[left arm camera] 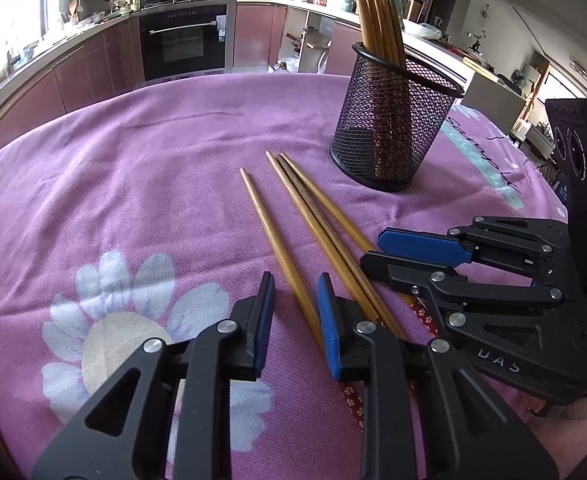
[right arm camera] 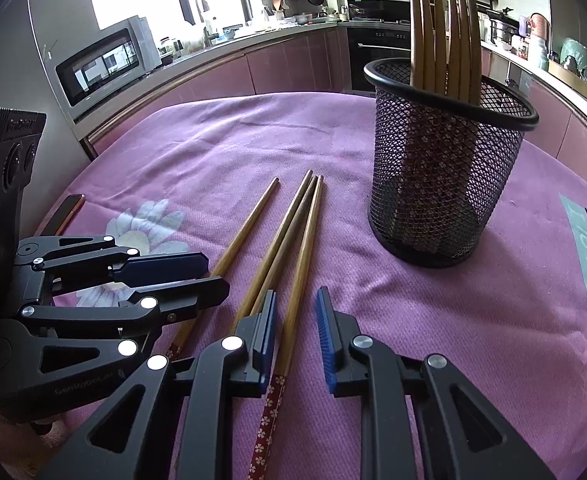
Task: Organize utensils
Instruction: 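Move the left tool back to the loose chopsticks while the right tool does too, then close the left tool on a bamboo chopstick while the right tool grasps another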
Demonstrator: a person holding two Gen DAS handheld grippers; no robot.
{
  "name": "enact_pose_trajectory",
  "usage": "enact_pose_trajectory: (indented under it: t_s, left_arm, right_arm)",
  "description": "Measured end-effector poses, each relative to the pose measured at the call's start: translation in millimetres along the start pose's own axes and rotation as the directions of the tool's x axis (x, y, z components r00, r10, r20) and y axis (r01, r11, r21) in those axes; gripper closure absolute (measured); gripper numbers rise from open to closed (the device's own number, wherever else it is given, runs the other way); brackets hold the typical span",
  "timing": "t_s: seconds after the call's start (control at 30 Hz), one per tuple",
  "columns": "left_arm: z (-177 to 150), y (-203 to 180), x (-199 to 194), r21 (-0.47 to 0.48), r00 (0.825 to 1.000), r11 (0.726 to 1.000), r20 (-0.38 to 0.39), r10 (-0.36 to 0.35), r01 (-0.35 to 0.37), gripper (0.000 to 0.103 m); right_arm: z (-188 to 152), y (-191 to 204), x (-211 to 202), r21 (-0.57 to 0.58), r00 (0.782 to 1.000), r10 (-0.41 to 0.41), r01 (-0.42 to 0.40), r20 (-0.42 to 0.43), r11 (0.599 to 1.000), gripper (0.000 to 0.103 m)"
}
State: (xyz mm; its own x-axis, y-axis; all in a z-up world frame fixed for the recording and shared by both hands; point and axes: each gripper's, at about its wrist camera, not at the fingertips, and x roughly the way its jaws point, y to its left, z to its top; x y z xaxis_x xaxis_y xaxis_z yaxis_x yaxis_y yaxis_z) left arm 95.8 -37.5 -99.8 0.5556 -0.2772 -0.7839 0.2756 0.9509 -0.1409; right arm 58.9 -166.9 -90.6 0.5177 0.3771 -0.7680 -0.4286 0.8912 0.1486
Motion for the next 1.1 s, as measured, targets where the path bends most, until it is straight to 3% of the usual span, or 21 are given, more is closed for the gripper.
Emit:
enact_pose_trajectory:
  t_s: [0.27,0.47,1.1]
  left_arm:
    - [1.0,-1.9,1.7,-0.01,1.0,1.0,0.003,0.009,-0.009,0.083]
    - [0.9,-1.2,2.8,-0.023,1.0,1.0,0.003,0.008,-0.008,0.09]
    - [0.0,5.5,-3.2,-0.076,0.999,0.997,0.012,-0.033,0.034,0.094]
  right_arm:
    - [0.2,-3.0,0.7,0.014,1.0,0.001,-0.001,0.001,1.0,0.095]
    - [0.5,-4.8,0.7,0.028,1.0,0.009,-0.009,0.001,1.0,0.096]
    - [0.2,-17.0,-11.4,0.085,0.997,0.074,-0.076,0.027,0.993,0.098]
